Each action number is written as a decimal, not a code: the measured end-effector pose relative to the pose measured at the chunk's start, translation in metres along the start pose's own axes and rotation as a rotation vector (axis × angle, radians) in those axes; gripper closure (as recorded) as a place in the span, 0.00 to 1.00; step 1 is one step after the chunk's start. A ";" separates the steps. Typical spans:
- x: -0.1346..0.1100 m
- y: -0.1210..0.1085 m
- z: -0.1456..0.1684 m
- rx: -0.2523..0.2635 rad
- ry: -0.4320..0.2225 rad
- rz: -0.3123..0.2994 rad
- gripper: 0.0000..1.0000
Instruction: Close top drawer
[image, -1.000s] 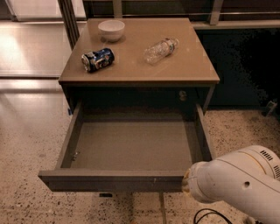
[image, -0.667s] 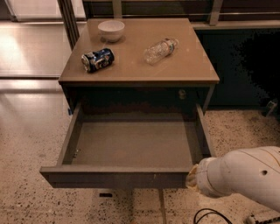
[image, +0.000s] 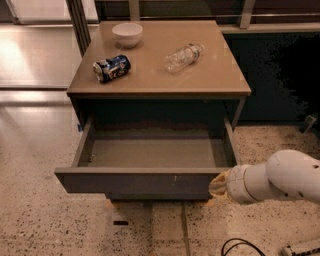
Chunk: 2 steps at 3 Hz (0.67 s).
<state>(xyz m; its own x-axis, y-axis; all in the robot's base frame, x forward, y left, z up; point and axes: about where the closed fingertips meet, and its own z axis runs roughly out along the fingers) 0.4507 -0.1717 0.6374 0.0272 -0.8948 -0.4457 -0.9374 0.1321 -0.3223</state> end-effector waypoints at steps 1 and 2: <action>0.000 0.000 0.000 0.000 0.000 0.000 1.00; -0.002 -0.017 0.012 -0.016 0.053 -0.049 1.00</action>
Offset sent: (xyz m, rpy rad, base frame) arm 0.0823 0.0139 -0.0117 -0.2735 0.0026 0.1220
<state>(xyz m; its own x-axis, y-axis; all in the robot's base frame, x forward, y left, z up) 0.4706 -0.1673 0.6338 0.0552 -0.9216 -0.3842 -0.9409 0.0807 -0.3289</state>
